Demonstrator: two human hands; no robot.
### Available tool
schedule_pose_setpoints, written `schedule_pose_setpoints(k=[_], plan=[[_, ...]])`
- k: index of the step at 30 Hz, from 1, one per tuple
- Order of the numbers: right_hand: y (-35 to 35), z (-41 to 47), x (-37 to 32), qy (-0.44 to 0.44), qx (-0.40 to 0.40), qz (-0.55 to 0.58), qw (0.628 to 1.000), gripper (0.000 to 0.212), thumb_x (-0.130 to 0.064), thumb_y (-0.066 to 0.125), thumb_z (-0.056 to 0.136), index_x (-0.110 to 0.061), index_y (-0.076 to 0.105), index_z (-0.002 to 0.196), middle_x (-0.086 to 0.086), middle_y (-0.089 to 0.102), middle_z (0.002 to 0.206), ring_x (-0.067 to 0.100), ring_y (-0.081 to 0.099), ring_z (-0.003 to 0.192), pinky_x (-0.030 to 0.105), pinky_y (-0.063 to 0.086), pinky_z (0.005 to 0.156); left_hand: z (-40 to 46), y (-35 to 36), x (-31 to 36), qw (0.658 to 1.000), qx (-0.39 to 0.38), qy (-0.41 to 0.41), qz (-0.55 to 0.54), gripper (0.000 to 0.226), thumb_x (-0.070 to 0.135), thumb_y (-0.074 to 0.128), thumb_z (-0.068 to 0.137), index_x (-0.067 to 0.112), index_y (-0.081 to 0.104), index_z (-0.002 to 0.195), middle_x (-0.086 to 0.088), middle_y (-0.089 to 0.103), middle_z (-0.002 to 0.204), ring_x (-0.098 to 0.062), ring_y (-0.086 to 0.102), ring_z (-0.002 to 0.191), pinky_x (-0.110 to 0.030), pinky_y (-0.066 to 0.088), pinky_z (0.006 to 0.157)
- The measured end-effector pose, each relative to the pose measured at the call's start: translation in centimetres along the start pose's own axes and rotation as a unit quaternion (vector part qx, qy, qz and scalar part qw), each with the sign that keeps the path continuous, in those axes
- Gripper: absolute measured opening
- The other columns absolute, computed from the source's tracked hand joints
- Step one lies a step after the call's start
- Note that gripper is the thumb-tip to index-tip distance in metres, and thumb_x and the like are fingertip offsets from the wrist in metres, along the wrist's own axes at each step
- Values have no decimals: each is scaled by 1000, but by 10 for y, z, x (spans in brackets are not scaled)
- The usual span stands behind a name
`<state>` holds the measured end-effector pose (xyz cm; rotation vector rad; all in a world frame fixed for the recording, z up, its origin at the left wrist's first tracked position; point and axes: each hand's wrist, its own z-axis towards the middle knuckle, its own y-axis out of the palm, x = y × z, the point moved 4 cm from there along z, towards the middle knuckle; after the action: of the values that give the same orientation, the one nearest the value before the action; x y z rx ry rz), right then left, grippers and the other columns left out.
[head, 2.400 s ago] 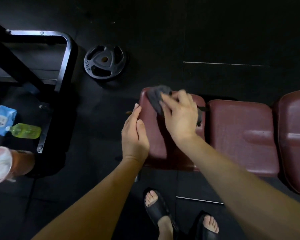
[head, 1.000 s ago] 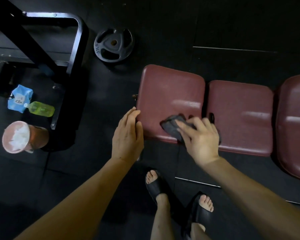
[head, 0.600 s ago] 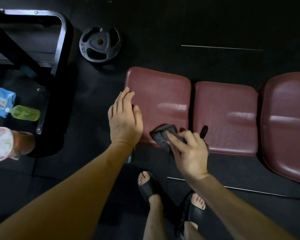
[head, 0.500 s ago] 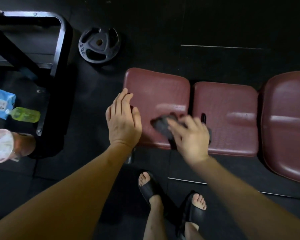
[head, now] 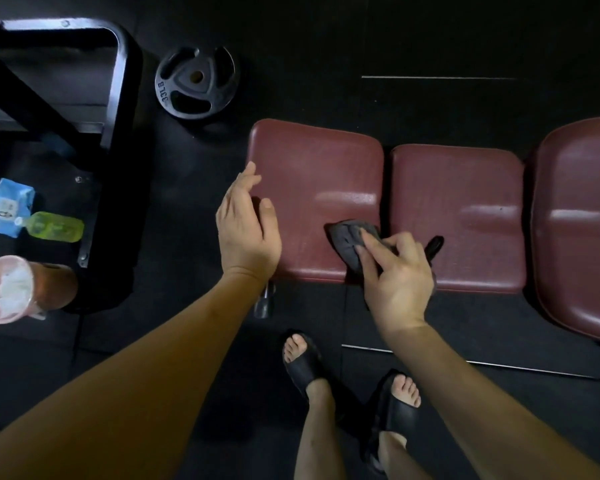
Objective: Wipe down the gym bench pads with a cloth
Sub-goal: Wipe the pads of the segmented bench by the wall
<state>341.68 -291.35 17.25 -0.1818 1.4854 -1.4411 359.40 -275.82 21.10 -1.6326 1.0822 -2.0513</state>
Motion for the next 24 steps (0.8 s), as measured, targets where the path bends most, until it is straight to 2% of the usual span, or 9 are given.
schedule_pose_setpoints(k=[4,7,10,12,14,17,21,24], plan=[[14,11,-46,-25,-6,17,1000,22,-26,68,93,-23,81,110,6,60,89,31,55,74,43,48,57,0,-10,-3,995,-26,-42,-91,38,25,39,106,25,46,143,9,46,155,-4,41,142,-34,35,120],[26,13,-92,-85,-40,23,995,26,-31,65,94,-26,79,114,5,59,90,31,54,77,41,44,59,-5,-23,-5,995,-59,-34,-71,38,23,39,108,23,48,145,7,47,156,-3,41,143,-31,34,120],[18,11,-69,-133,-42,9,990,23,-36,65,98,-29,78,116,3,61,91,31,56,78,42,48,60,-16,-33,-12,994,-96,-30,-32,39,22,40,108,23,48,146,10,43,158,-3,38,144,-36,32,122],[2,9,-28,-109,-31,-14,993,22,-35,66,98,-29,79,116,3,63,92,31,56,76,44,50,58,-23,-39,-16,992,-116,-41,-18,40,22,41,108,25,47,147,12,42,159,-2,37,144,-37,31,122],[-8,3,-5,-42,-23,-36,998,22,-32,67,97,-27,79,115,5,62,92,31,56,76,44,51,57,-30,-45,-18,990,-128,-53,-13,41,23,41,108,25,46,148,13,42,159,-2,36,144,-37,31,123],[6,-4,-47,8,-10,-31,999,24,-29,67,93,-23,80,112,7,60,91,32,56,75,43,51,57,-39,-56,-25,988,-128,-79,-11,41,24,40,108,27,45,149,13,42,157,-2,36,144,-38,32,123],[32,3,-134,-50,-22,-2,998,25,-29,67,91,-23,79,113,7,59,90,32,57,76,43,49,58,-38,-75,-31,992,-94,-85,12,39,20,41,107,24,48,145,8,47,153,-6,41,140,-38,36,119],[21,1,-106,-120,-32,-16,992,24,-29,68,94,-27,78,115,5,60,91,32,57,77,42,47,58,-34,-78,-31,993,-82,-79,20,38,17,41,107,23,49,143,7,48,150,-6,42,138,-38,38,118]])
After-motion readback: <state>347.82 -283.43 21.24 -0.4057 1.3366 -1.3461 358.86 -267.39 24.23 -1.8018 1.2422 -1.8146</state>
